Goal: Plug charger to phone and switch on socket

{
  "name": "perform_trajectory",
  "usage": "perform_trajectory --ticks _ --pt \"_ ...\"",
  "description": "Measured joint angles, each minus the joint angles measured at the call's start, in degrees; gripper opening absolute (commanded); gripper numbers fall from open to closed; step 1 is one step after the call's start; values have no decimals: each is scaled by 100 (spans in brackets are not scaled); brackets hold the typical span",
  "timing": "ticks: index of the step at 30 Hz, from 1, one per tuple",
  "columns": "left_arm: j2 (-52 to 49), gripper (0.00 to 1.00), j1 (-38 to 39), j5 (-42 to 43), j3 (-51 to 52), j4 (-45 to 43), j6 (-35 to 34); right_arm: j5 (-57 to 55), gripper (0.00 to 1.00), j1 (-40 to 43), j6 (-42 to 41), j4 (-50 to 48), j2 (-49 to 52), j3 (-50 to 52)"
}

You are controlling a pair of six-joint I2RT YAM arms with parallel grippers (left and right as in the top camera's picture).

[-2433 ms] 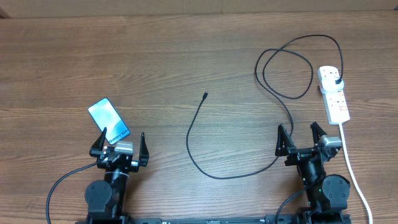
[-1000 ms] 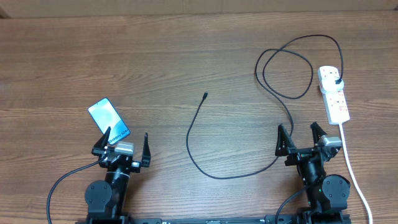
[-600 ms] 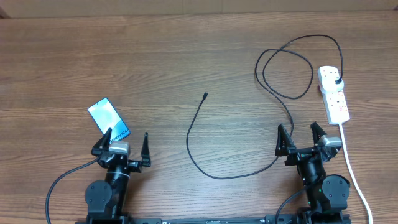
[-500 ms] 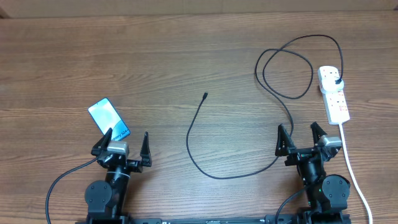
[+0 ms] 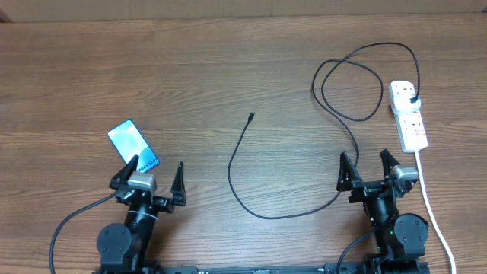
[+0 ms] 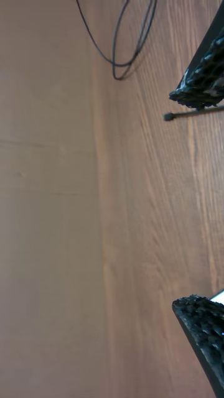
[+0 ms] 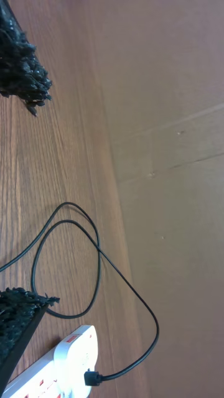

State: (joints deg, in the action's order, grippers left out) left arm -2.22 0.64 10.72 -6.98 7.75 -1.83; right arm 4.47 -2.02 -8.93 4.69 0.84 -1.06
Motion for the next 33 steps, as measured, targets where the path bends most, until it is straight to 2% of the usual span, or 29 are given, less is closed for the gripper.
perform_trajectory --ticks 5,13,25,33 --pt "-579 100 0 122 -378 0 0 0 100 0 -2 0 0 0" --pt "-2188 100 0 435 -1373 184 0 0 100 0 0 4 0 0" --pt "-4343 100 50 769 -2966 1161 2 0 100 2 0 0 0 0" --pt "-5499 100 142 949 -4205 2243 2 0 100 0 -2 0 0 0"
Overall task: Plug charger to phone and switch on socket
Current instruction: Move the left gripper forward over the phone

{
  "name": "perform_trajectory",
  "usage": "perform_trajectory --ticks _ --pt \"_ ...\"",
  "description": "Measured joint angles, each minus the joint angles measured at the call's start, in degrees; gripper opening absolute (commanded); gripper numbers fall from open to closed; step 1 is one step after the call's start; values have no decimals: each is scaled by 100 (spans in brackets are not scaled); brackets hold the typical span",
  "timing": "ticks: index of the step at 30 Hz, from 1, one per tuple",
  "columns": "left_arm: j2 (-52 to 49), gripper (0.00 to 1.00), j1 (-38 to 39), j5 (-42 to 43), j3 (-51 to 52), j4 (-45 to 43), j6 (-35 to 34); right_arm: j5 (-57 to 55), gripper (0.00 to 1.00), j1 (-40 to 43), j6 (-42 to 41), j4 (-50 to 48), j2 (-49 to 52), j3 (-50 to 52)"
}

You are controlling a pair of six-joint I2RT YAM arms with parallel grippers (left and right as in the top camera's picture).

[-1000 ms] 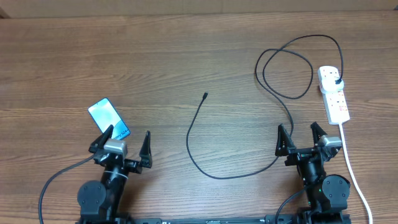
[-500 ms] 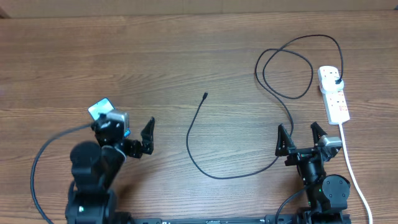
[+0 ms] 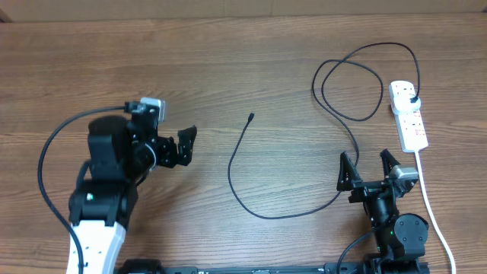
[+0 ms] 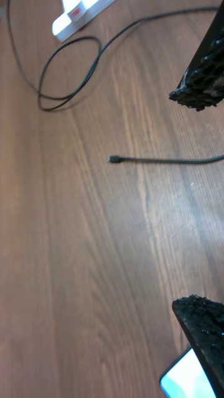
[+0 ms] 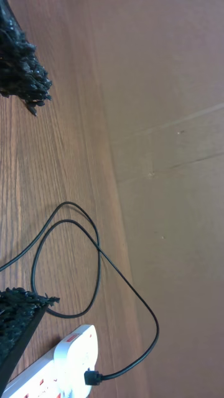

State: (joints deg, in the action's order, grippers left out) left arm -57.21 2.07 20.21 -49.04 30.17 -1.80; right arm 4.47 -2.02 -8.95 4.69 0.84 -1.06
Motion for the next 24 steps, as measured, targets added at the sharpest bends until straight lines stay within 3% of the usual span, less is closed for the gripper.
perform_trajectory --ticks 13,24 --pt "-466 100 9 531 -192 378 -90 0 100 0 0 2 0 0" --pt "-848 100 9 -743 -1178 1615 -1005 0 100 0 0 2 0 0"
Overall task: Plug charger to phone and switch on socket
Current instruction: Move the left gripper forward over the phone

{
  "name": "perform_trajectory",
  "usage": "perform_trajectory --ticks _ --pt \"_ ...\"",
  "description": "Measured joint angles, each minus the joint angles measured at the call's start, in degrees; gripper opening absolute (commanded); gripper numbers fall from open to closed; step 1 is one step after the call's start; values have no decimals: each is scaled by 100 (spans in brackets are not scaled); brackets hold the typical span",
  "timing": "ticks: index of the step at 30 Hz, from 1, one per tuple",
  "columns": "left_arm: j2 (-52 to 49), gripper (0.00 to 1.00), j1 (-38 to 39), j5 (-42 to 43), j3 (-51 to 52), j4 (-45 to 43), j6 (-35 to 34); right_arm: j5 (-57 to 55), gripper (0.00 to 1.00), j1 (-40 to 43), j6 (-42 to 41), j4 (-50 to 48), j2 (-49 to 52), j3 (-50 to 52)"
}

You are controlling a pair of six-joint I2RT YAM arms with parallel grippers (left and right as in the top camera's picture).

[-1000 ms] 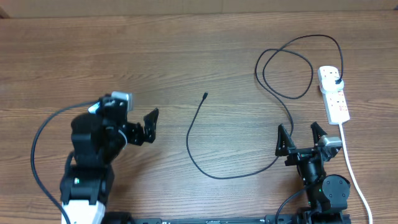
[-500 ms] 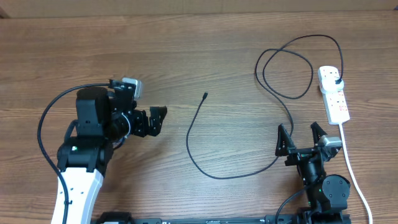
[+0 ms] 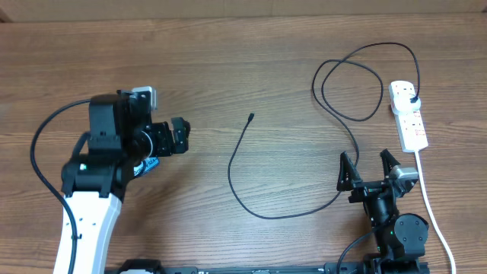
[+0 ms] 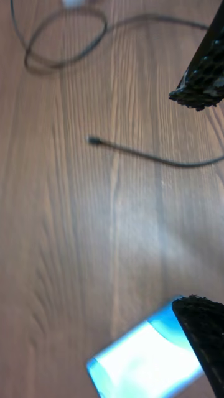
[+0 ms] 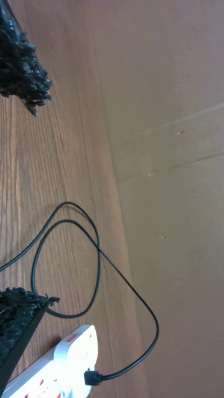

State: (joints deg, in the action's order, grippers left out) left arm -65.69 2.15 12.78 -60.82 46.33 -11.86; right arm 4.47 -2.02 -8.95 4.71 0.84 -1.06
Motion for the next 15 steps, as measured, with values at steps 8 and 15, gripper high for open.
perform_trajectory --ticks 8,15 --pt "-745 99 0 -750 -181 481 -468 -2 100 0 0 -2 0 0" --pt "-1453 96 0 -1054 -181 452 -791 2 100 0 2 2 0 0"
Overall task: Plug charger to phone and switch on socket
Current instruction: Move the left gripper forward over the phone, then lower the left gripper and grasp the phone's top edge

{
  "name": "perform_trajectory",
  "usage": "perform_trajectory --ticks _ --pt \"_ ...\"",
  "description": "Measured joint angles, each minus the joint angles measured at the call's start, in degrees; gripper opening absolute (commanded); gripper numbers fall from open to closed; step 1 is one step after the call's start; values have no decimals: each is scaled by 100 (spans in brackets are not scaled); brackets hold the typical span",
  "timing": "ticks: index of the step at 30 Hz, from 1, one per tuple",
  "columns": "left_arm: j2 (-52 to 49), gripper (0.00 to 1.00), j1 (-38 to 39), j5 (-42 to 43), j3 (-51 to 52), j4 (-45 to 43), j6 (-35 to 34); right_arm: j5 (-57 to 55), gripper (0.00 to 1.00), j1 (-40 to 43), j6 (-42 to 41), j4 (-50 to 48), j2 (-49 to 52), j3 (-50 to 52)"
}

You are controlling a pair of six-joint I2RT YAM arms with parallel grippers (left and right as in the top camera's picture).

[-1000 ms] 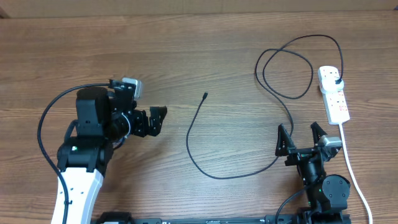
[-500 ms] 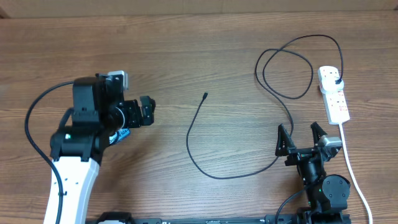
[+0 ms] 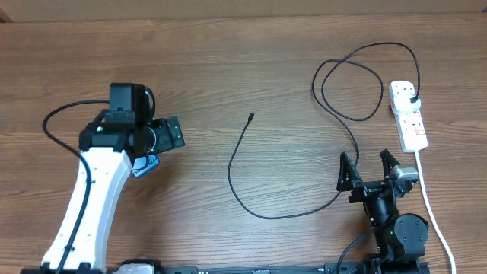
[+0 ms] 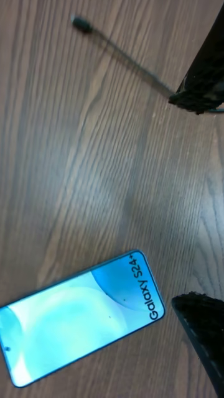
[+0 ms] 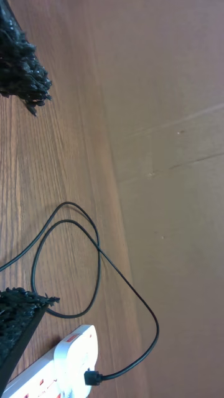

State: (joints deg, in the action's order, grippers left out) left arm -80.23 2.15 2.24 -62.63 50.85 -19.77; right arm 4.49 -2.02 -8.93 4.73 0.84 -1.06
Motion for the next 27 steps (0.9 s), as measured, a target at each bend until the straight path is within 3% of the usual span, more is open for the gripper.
perform_trajectory --ticks 7,15,27 --pt "-472 97 -83 -192 0 -28 -269 -4 100 0 0 -2 0 0" --pt "-531 100 -721 -212 0 -52 -398 -4 100 0 0 -2 0 0" --pt "-772 100 -750 -341 0 -319 -387 -2 100 0 -4 0 0 0"
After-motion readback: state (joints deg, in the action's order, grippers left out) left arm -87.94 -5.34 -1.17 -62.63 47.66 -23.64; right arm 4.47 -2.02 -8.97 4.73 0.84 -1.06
